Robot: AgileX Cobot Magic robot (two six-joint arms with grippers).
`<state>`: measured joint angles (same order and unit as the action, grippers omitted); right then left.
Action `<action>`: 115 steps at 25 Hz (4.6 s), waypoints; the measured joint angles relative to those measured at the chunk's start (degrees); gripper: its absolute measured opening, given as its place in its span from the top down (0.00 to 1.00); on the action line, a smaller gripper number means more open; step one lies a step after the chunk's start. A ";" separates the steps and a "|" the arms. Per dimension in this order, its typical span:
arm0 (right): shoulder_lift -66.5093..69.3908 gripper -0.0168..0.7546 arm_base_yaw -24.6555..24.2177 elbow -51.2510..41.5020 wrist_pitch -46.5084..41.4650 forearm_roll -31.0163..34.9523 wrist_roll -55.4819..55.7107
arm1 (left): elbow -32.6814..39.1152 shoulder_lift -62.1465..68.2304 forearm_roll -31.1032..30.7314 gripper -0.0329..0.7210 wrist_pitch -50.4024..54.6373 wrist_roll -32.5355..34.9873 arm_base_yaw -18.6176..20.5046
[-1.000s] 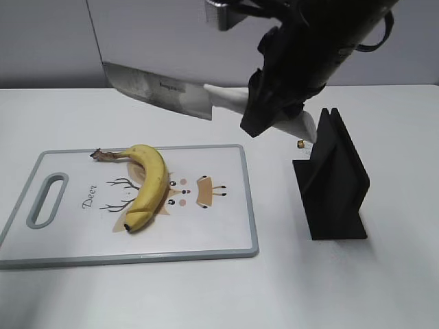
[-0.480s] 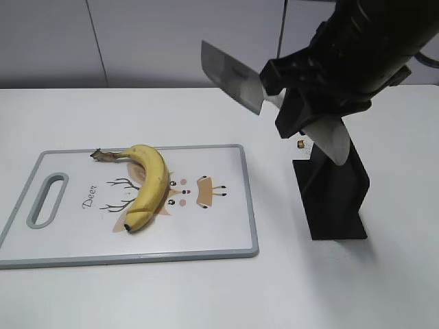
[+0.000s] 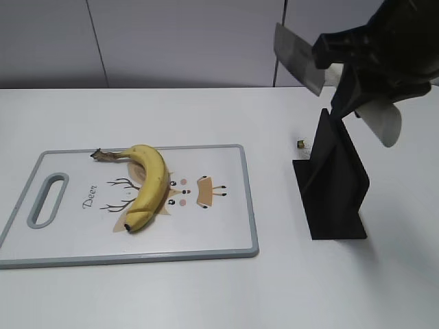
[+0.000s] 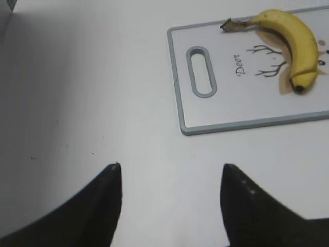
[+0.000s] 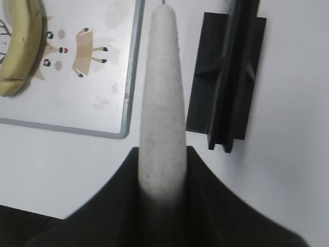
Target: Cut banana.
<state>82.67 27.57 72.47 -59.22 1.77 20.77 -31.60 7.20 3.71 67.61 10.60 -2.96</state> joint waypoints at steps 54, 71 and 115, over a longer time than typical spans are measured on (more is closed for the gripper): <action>-1.64 0.14 -7.42 -10.82 1.75 2.52 -8.04 | 3.04 -7.57 -2.12 0.19 -5.68 -4.61 0.00; -51.99 0.20 -7.42 -37.99 1.45 2.52 -20.77 | 3.40 -7.57 -2.18 0.19 -5.68 -4.67 0.00; -83.02 0.21 -27.26 -43.75 -0.75 3.65 -25.14 | 3.39 -7.57 -2.24 0.19 -5.68 -4.67 0.00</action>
<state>-0.35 0.31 28.72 -59.98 5.42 -4.37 -28.20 -0.36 1.47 61.93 5.93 -2.96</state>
